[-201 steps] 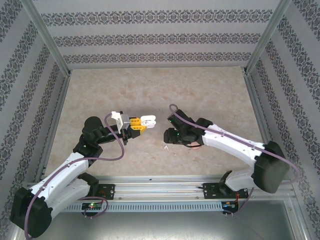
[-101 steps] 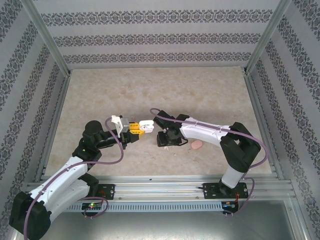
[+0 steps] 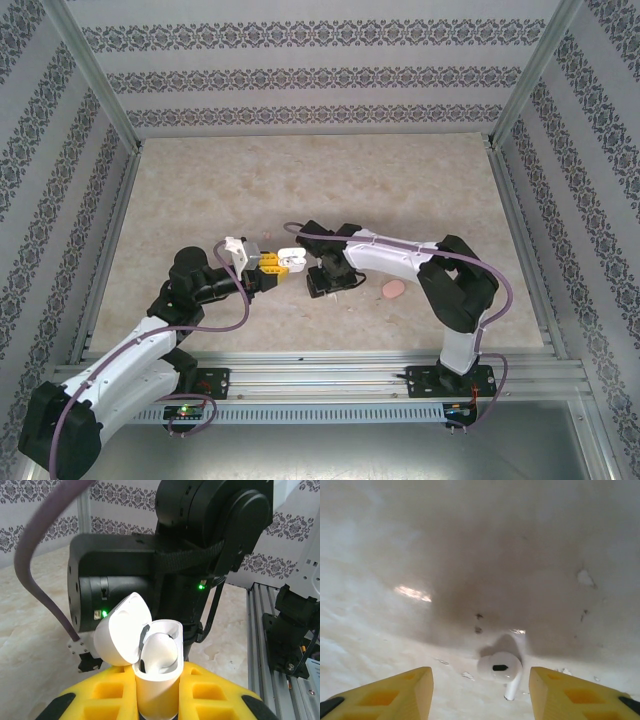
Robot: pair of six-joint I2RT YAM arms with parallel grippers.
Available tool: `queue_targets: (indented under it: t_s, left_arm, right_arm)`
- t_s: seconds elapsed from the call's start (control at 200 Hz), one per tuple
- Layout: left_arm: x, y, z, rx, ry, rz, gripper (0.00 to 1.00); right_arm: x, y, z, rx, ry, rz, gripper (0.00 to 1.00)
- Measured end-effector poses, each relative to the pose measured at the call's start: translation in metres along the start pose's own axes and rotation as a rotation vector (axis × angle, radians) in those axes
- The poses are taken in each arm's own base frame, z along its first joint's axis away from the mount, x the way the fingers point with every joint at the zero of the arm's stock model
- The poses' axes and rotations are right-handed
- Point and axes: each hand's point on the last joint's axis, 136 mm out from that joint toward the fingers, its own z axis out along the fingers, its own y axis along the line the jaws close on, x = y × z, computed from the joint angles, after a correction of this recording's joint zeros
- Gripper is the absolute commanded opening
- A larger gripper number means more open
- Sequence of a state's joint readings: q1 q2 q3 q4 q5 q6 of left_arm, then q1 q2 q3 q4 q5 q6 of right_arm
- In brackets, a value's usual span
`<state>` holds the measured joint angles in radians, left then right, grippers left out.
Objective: Insert wireless bluetooth earbuds into charging case
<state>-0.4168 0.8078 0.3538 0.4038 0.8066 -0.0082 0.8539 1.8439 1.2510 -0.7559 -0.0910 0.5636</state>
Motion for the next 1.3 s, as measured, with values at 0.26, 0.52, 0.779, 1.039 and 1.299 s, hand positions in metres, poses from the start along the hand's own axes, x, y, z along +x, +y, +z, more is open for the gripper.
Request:
queue_targets:
  t_s: [0.26, 0.52, 0.779, 1.039, 1.299]
  left_arm:
    - [0.002, 0.001, 0.000, -0.007, 0.004, -0.026, 0.00]
    - [0.003, 0.002, -0.003, -0.022, -0.003, -0.020, 0.00]
    - [-0.002, -0.001, -0.005, -0.021, -0.018, -0.007, 0.00]
    - [0.001, -0.001, -0.005, -0.021, -0.004, -0.018, 0.00]
    - [0.002, -0.003, -0.005, -0.013, 0.000, -0.018, 0.00]
  right_arm:
    - [0.002, -0.003, -0.004, 0.017, 0.015, -0.053, 0.54]
    - [0.008, -0.008, 0.013, 0.045, 0.062, -0.060, 0.50]
    - [0.008, -0.009, 0.017, 0.055, 0.068, -0.055, 0.46]
    - [0.009, -0.013, 0.023, 0.077, 0.080, -0.056, 0.40]
    - [0.009, -0.017, 0.023, 0.097, 0.077, -0.053, 0.31]
